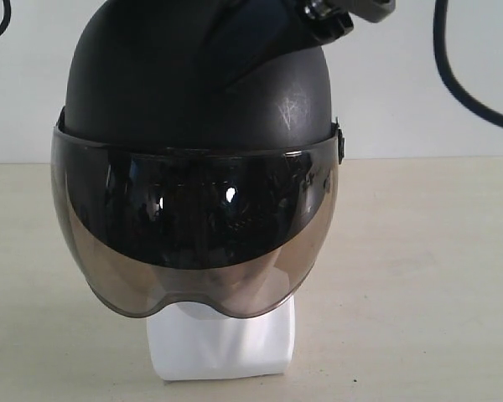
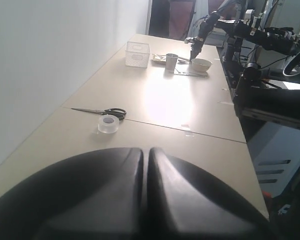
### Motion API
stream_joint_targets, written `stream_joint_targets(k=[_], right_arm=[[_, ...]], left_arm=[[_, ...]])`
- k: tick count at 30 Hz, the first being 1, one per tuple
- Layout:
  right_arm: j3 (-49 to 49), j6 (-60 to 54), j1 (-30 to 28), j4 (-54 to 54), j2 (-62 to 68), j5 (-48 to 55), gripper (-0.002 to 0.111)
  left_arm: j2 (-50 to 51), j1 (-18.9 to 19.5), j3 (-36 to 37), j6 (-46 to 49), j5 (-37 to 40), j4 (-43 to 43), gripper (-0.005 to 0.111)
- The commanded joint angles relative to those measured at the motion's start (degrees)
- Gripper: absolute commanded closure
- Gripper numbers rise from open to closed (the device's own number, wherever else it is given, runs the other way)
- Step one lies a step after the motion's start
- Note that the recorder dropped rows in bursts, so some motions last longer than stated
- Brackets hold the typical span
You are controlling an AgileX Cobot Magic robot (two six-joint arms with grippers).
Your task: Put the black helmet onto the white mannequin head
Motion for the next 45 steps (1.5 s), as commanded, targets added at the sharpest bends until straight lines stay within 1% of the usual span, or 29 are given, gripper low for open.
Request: stream_joint_targets(k=[1,7,12,14,20,25,27,33,45], right_arm=[[-0.26,-0.01,0.16,1.11,-0.54,1.42,0.109],[-0.16,-0.01,0.85,1.43,-0.34,2.86,0.109],[-0.16,0.14,5.53,-0.05,1.63,3.49,0.109],[-0.16,1.3,6.47,-1.13,2.27,3.08,0.109],[-1.7,1.67,6.47,-3.03,2.16,1.7,0.109],[-3.02,3.84,6.47,-8.59,2.16,0.14,0.109],[-3.02,4.45,6.47,-10.1,2.34,1.04,0.109],[-2.79,4.45,7.54,-11.01,4.53,2.24,0.109],[-2.79,5.61,7.54,-10.27,6.97,5.06,0.109]], left_arm=[[0.63,-0.29,0.42,0.33,-0.1,0.26,0.102],[0.63,-0.29,0.42,0.33,-0.1,0.26,0.102],[0.61,-0.29,0.42,0.04,-0.1,0.26,0.102],[0.61,-0.29,0.42,-0.09,-0.1,0.26,0.102],[0.61,-0.29,0.42,-0.33,-0.1,0.26,0.102],[0.61,-0.29,0.42,-0.33,-0.1,0.26,0.102],[0.61,-0.29,0.42,-0.33,-0.1,0.26,0.102],[0.61,-0.29,0.42,-0.46,-0.1,0.26,0.102],[0.61,-0.29,0.42,-1.22,-0.1,0.26,0.102]])
